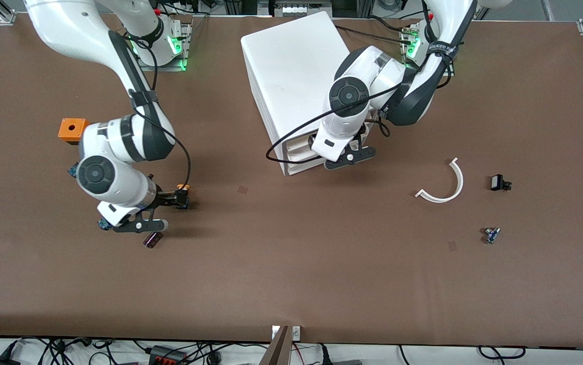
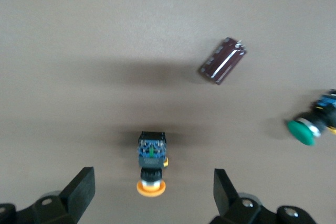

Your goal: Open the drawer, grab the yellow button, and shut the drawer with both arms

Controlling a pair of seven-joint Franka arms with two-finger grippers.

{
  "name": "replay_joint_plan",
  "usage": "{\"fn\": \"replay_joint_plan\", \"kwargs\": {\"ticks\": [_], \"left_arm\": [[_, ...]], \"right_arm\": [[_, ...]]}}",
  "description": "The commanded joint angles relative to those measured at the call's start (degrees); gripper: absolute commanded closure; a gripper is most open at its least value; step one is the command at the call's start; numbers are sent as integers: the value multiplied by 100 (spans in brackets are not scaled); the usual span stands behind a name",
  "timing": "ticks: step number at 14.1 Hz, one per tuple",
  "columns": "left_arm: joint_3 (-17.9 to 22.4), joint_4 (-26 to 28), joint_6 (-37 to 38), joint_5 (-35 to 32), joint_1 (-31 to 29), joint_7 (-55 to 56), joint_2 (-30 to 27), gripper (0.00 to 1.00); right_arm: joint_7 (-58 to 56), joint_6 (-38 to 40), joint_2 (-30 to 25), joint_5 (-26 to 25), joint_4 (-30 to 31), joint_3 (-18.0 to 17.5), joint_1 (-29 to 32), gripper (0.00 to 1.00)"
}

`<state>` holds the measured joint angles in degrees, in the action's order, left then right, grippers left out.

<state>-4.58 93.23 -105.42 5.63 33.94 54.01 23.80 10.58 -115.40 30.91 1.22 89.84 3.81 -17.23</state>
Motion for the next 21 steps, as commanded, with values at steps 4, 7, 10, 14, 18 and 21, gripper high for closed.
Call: {"fn": "replay_joint_plan", "kwargs": {"ticks": [4,7,10,14,18,21], "left_arm": [[-17,29,57,-219,-46,-30,-165,0],[10,-427,293,-1202,-186,-30,-174,0],[19,-727,671,-1477,-449,-405,-200,0],[10,-974,1032,-1468,-1327,-2119,-507,0],[1,-982,1628,-1363,-2065,-3482,-955,0],[-174,-807,1726,-819,-2970,-4298,-1447,0]], "right_arm": [[-197,799,-707,-7,-538,225,132,0],[-197,1088,-964,45,-608,427,150,0],[-162,1685,-991,45,-1441,445,272,0],[-188,2187,-1034,63,-1751,437,781,0],[-319,2276,-1438,177,-1707,227,1431,0],[-742,2276,-1754,160,-1409,-11,1933,0]]}}
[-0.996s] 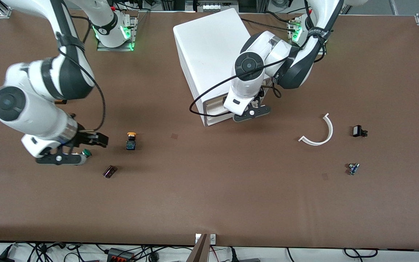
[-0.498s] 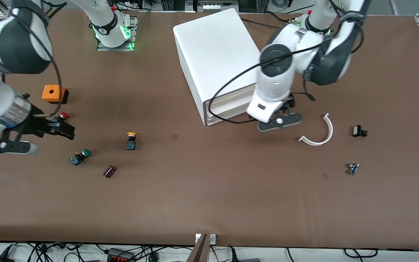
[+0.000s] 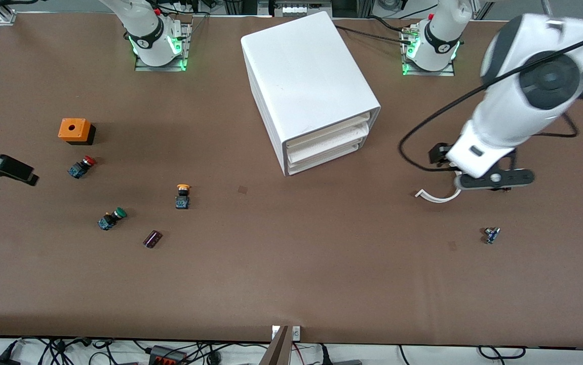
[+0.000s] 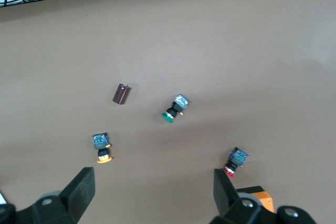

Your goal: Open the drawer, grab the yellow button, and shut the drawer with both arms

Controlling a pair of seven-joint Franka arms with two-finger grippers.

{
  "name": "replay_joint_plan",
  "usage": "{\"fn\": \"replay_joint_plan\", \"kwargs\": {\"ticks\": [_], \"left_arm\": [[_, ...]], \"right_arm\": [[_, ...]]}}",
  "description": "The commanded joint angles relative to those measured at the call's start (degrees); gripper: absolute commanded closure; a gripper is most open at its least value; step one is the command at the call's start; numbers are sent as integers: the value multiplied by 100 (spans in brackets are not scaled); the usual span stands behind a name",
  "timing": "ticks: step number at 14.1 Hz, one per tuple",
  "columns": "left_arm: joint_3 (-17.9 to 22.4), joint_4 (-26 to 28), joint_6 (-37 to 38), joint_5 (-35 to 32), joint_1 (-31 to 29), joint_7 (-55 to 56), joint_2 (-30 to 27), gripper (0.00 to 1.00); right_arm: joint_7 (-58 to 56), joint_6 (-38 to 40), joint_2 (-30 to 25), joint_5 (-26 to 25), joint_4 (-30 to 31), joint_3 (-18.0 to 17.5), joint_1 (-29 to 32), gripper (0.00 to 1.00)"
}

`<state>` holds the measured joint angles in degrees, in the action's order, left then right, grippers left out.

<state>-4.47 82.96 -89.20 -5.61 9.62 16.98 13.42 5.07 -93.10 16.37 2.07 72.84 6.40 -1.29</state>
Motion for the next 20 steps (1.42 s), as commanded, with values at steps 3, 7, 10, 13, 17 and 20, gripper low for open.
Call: {"fn": "replay_joint_plan", "kwargs": {"ticks": [3,7,10,13,17,20], "left_arm": [[-300,710,219,324,-1206,-1512,-989,0],[-450,1781,-454,736,-1471,-1549,-1815,0],[-441,2048,-783,772,-1428,-1618,-2001,0],[-327,1987,-774,772,-1393,-2153,-1975,0],[-318,1961,-608,763,-1349,-2102,-1975,0],[260,1952,-607,728,-744,-2102,-1958,0]], "right_arm": [[-417,55,-582,13,661,-596,648,0],[-471,64,-592,-5,723,-264,290,0],[-559,55,-626,-5,749,28,15,0],[-577,-6,-863,-31,1081,28,6,0],[-577,-507,-1566,-93,2190,-7,-2,0],[-612,-437,-1620,-110,2314,-7,-2,0]]}}
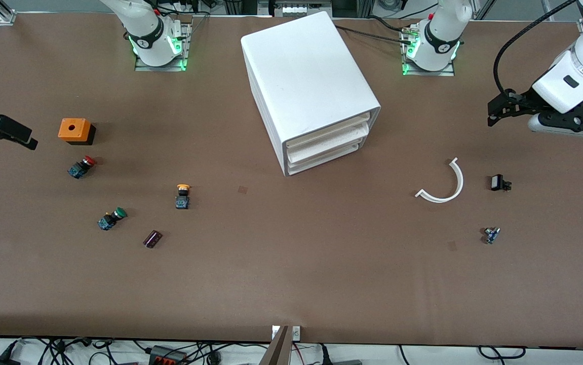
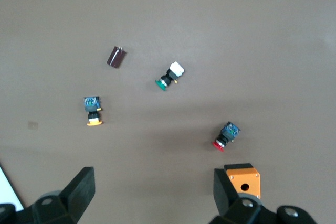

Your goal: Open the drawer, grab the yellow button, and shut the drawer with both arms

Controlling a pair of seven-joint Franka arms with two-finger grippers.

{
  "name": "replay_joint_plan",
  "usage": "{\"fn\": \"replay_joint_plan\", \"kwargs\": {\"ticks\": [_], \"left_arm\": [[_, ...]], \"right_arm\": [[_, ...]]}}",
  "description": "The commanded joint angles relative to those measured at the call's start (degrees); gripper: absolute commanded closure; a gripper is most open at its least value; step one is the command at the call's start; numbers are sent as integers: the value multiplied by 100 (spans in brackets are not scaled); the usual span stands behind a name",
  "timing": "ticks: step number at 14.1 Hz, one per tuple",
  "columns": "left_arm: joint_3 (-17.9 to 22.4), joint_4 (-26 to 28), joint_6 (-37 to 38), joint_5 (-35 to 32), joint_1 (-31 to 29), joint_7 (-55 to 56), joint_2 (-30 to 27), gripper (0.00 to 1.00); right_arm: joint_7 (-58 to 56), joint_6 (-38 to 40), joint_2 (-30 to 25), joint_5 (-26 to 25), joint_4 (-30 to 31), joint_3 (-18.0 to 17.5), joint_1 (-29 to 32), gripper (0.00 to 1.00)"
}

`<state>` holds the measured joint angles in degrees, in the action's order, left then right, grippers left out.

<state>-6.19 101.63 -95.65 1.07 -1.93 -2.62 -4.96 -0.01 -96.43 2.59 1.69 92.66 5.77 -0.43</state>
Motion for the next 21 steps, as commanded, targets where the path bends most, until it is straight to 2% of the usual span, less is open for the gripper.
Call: {"fn": "replay_joint_plan", "kwargs": {"ticks": [1,9,15,21], "left_arm": [[443,85,38,60,413,-151,-101,0],[382,24,64,42,387,-152,-101,0],[382,-126,354,51,387,-151,-40,0],[417,-161,354,51,387,-143,4,0]], "right_arm": [[-104,-26,-242,-72,332,56,-88,0],[-113,142,-163,-46,173,56,-62,0],[-113,142,-154,-55,138,56,-44,0],[-113,90,-101,-28,129,-76,123,0]]}}
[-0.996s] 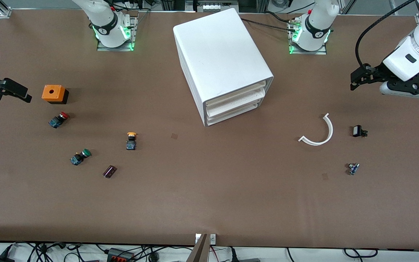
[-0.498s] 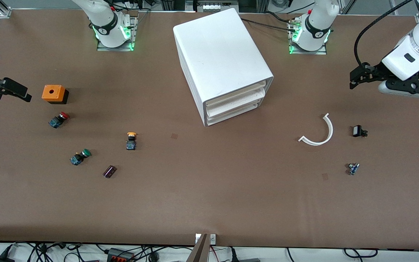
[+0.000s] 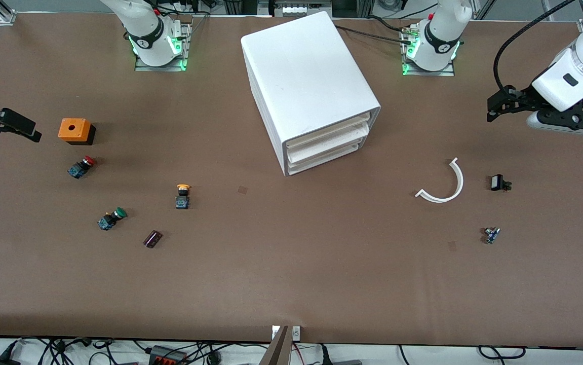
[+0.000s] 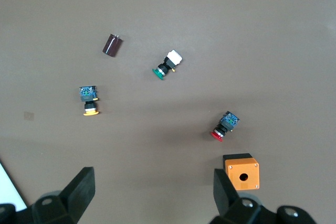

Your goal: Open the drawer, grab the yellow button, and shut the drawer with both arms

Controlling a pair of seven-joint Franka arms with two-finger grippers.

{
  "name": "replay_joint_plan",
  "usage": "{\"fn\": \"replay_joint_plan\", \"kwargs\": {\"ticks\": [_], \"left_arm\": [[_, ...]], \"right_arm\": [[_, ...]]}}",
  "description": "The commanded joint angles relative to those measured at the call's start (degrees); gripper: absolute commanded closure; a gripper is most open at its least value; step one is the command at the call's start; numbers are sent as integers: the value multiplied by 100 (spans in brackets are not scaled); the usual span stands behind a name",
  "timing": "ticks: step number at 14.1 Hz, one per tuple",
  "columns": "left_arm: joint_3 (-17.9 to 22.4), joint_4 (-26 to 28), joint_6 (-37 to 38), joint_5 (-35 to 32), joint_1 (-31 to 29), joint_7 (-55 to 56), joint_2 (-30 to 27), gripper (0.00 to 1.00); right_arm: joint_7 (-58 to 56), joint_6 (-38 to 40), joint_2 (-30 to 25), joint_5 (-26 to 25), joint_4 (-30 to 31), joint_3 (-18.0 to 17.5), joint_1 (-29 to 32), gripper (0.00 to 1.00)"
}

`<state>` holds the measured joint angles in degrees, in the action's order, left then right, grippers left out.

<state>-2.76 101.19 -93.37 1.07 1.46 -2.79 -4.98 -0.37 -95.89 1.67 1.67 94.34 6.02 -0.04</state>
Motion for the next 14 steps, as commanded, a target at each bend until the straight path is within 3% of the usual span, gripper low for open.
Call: {"fn": "replay_joint_plan", "kwargs": {"ticks": [1,14], "left_arm": [[74,-117,126,51,48,-117,6,0],[39,-126,126,51,48,-99,6,0]], "right_arm": [[-77,35,-9,-26,-39,-128,100,0],[-77,97,-97,-202,-48,-251,162,0]]}}
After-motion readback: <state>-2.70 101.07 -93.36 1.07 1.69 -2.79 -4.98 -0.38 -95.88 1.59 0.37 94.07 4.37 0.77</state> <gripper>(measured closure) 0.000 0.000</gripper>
